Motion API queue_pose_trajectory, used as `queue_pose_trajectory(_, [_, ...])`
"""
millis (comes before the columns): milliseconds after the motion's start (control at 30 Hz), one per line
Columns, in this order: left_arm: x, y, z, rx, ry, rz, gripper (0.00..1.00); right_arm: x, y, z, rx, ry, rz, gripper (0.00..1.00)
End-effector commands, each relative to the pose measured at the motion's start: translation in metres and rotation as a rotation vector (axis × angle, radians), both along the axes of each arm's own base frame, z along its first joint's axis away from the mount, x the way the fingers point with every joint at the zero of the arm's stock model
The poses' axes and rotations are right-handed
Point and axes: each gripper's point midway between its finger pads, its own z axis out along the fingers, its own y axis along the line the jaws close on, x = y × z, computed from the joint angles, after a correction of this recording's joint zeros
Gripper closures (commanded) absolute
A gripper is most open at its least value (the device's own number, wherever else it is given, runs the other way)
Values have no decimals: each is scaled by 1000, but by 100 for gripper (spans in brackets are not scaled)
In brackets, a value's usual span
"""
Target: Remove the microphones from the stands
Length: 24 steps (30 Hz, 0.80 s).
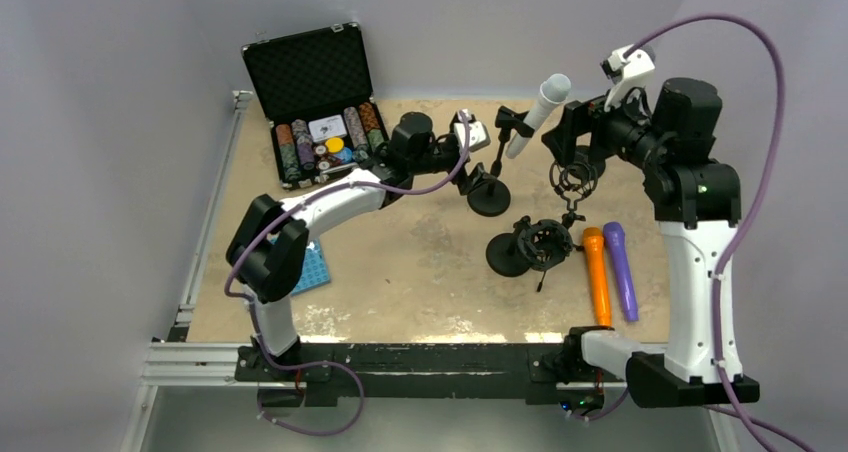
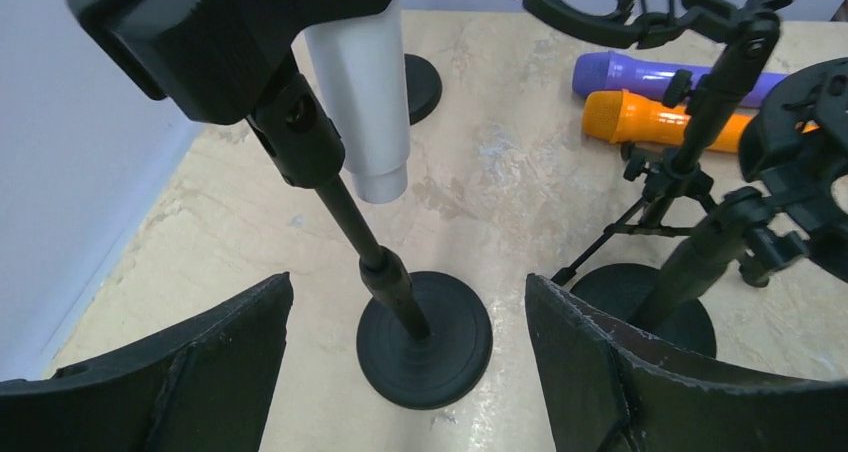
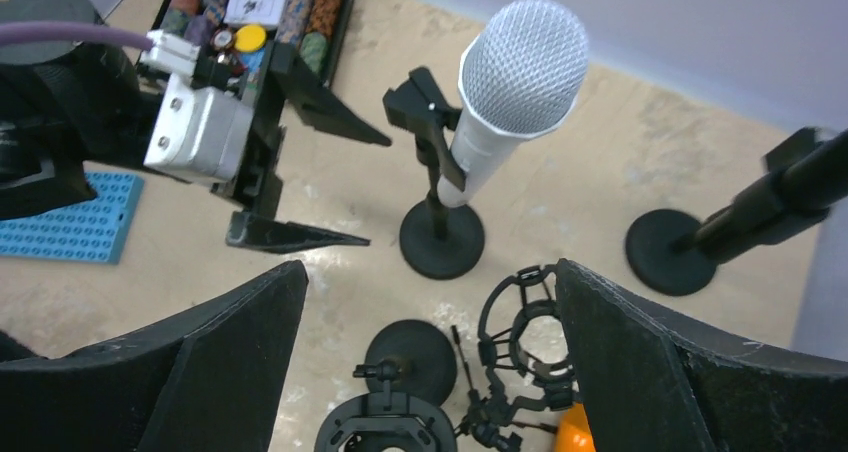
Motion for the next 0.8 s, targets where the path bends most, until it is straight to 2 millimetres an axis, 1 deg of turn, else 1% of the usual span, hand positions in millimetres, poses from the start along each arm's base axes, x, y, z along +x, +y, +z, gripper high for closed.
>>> queue_pose_trajectory(0, [16, -17, 7, -33, -32, -29, 10, 4, 19, 4, 104, -45, 107, 1])
queue_pose_trajectory(133, [28, -27, -11, -15, -15, -31, 10, 15, 17, -24, 102, 13, 110, 1])
queue_pose_trajectory(233, [41, -32, -20, -27, 16, -5, 12, 22, 17, -37, 126, 52, 97, 1])
queue_pose_trajectory(333, [52, -38, -18, -63, 24, 11, 16, 26, 17, -43, 136, 67, 96, 1])
queue_pose_trajectory(367, [54, -42, -13, -75, 17, 4, 18, 28, 17, -45, 135, 73, 91, 1])
queue_pose_trajectory(400, [55, -45, -11, -79, 16, -8, 23, 29, 16, -48, 135, 82, 88, 1])
queue_pose_trajectory(433, [56, -48, -10, -78, 22, -21, 29, 29, 16, -50, 134, 90, 83, 1])
queue_pose_trajectory(567, [61, -55, -15, -71, 41, -30, 51, 36, 12, -62, 116, 107, 64, 1])
queue_pose_trajectory(633, [62, -54, -19, -63, 48, -22, 57, 42, 10, -66, 111, 112, 58, 1])
queue_pose_trajectory(667, [62, -54, -22, -59, 53, -21, 62, 46, 11, -68, 113, 113, 63, 1])
queue_pose_trajectory(700, [61, -53, -23, -54, 56, -21, 68, 49, 12, -71, 114, 122, 71, 1])
queue_pose_trajectory(733, [61, -52, -24, -50, 59, -19, 77, 51, 14, -75, 121, 135, 78, 1])
queue_pose_trajectory(767, [60, -51, -26, -46, 60, -17, 83, 55, 11, -79, 135, 147, 70, 2])
